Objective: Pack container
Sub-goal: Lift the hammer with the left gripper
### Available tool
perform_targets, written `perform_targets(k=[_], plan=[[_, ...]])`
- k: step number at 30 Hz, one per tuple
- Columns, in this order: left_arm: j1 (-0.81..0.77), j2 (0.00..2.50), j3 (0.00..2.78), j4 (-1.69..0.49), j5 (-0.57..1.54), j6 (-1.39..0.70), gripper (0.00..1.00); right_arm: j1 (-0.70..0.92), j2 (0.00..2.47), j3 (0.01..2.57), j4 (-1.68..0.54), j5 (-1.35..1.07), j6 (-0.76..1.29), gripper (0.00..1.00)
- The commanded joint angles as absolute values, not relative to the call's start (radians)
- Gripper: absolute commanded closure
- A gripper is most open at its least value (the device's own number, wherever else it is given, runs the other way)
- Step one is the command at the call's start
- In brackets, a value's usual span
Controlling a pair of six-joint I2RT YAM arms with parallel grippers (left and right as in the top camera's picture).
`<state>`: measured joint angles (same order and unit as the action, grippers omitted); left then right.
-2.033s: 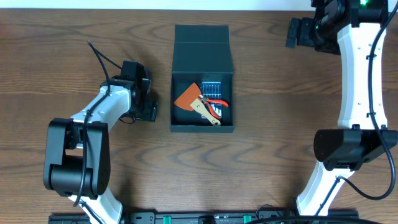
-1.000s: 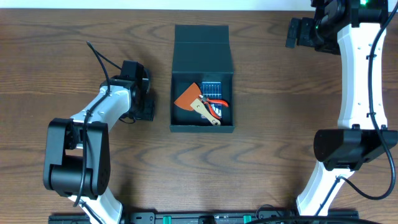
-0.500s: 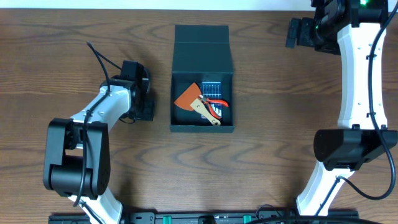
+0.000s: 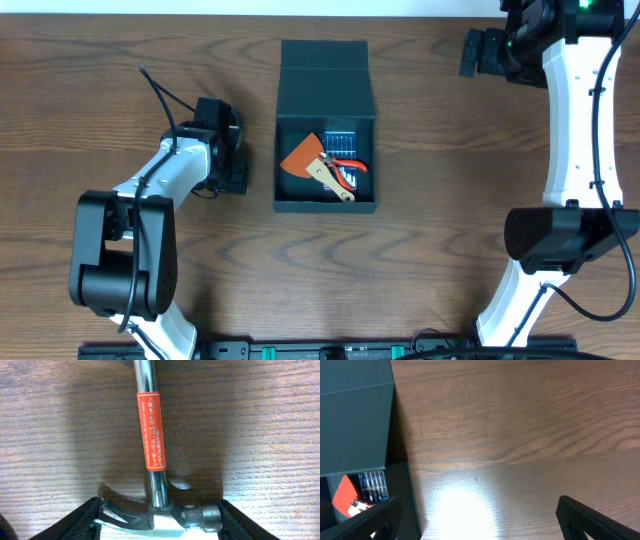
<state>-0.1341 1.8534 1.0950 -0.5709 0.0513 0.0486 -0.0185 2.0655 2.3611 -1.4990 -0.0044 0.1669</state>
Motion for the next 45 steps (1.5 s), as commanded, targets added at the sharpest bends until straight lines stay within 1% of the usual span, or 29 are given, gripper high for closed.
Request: perform_targets(k=[1, 17, 29, 38, 45], plan=[[-0.136, 1.809, 1.117, -0.570, 0.039, 0.040, 0.37, -0.019, 2.059, 2.381, -1.500, -0.005, 0.152, 0.01], [-0.136, 1.732, 1.118, -0.570, 0.039, 0.040, 0.37, -0.019, 2.059, 2.381, -1.500, -0.005, 0.152, 0.01], [-0.136, 1.568, 1.124, -0.570, 0.007, 0.040, 0.37, -0.019, 2.059, 2.381, -1.500, -0.005, 0.152, 0.01], [-0.138, 1.445, 1.124, -0.575, 0.019, 0.040, 0.41, -0.019, 2.059, 2.381, -1.500, -0.004, 0.152, 0.01], [-0.190, 1.398, 1.124, -0.575, 0.062, 0.050, 0.41, -0.019, 2.059, 2.381, -1.500, -0.004, 0.152, 0.01]])
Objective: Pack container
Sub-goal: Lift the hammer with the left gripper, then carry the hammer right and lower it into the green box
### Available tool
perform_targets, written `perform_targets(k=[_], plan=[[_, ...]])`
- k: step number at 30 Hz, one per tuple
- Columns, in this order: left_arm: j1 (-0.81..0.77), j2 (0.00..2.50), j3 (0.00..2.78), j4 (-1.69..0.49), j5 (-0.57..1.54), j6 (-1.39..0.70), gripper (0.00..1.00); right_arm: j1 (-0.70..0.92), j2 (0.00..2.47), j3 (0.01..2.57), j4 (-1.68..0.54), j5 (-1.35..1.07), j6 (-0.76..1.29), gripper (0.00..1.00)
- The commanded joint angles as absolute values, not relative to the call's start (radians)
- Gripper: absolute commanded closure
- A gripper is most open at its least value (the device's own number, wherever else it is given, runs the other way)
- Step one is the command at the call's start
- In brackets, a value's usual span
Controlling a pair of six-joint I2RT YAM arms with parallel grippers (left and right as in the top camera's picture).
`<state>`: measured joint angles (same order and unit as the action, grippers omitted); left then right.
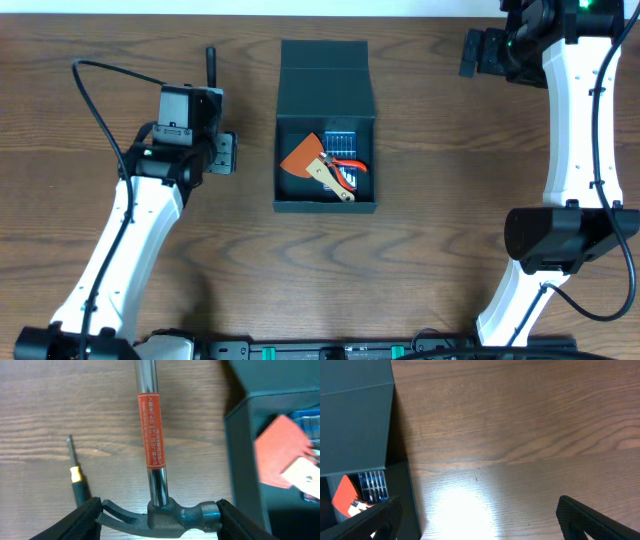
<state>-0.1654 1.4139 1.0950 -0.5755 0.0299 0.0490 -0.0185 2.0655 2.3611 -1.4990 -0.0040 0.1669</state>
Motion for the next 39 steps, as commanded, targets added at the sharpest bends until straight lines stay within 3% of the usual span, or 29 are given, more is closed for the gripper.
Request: perform_targets(k=[1, 21, 39], plan=[[-0.202, 1.398, 1.124, -0.574, 0.064, 0.052, 0.41, -0.019, 2.059, 2.381, -1.500, -0.005, 0.152, 0.01], [-0.460, 1.399, 1.124, -0.578, 0.125, 0.216, 0.43, -0.019, 2.059, 2.381, -1.500, -0.005, 0.152, 0.01], [-0.545, 1.461, 1.123, -0.628, 0.136, 0.228, 0.45, -0.014, 2.059, 2.381, -1.500, -0.005, 0.152, 0.01]])
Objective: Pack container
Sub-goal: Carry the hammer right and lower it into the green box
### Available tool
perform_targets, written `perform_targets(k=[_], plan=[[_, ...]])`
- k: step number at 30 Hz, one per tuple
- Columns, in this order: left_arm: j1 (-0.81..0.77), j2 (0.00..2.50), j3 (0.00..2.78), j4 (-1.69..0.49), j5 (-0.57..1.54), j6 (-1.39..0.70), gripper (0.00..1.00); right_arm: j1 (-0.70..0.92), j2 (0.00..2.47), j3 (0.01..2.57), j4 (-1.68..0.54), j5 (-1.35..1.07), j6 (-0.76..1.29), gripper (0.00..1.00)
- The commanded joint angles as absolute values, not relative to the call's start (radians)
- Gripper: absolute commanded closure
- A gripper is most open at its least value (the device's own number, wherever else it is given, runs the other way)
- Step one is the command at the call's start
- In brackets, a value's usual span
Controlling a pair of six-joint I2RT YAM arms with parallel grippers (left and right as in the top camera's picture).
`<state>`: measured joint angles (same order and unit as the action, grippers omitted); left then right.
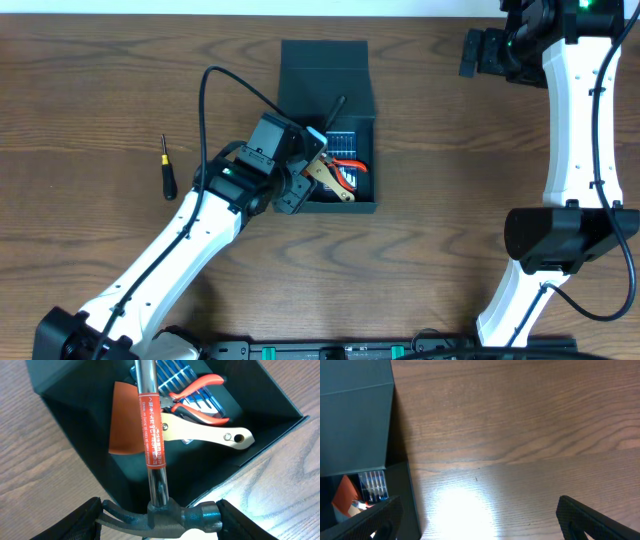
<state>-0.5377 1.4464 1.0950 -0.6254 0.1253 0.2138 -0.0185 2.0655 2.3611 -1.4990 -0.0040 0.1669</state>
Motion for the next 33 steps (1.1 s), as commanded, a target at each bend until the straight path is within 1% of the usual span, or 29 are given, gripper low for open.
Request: perform_targets(k=[1, 11, 33], plan=[[-0.545, 1.466, 1.123, -0.628, 0.139, 0.228, 0.45, -0.014, 2.059, 2.381, -1.500, -0.005, 0.152, 0.01], [-0.549, 1.542, 1.123, -0.654, 0.150, 0.254, 0.45, -0.013, 2.059, 2.381, -1.500, -0.005, 0.152, 0.01], [-0.549, 1.650, 1.123, -0.634, 0.149, 0.273, 0.45, -0.013, 2.059, 2.381, -1.500, -0.005, 0.152, 0.01]])
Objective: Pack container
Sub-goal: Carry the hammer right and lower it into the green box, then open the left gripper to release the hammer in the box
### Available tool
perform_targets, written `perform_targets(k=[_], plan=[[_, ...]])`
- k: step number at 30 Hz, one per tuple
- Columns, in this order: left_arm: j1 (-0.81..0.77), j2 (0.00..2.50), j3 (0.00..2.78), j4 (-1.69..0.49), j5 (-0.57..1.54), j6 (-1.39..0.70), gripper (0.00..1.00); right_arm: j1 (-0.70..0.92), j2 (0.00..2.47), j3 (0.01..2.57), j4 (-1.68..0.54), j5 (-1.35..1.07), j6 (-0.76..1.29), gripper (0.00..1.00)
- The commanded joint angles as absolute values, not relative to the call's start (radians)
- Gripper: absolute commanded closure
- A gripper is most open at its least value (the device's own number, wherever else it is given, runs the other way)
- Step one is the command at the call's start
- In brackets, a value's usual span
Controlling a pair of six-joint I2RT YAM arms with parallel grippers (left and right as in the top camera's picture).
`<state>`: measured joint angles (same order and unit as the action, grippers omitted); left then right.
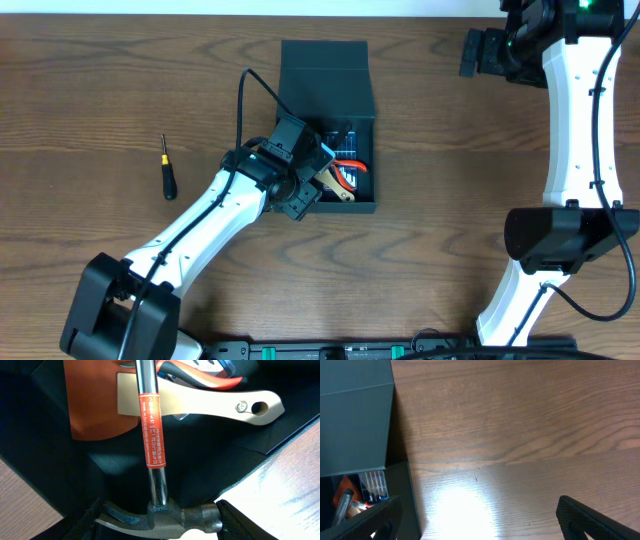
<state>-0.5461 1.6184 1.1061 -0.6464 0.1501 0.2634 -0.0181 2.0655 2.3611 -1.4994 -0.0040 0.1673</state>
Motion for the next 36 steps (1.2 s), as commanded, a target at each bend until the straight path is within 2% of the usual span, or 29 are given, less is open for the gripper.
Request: perform_targets(k=[1, 36], plan=[[-0.548, 1.650, 1.123, -0.627, 0.149, 0.273, 0.45, -0.013, 2.059, 2.381, -1.500, -0.005, 0.152, 0.01], [-0.535, 1.662, 1.123, -0.585, 0.138, 0.277, 0.44, -0.013, 2.059, 2.381, -1.500, -0.005, 0.152, 0.01]])
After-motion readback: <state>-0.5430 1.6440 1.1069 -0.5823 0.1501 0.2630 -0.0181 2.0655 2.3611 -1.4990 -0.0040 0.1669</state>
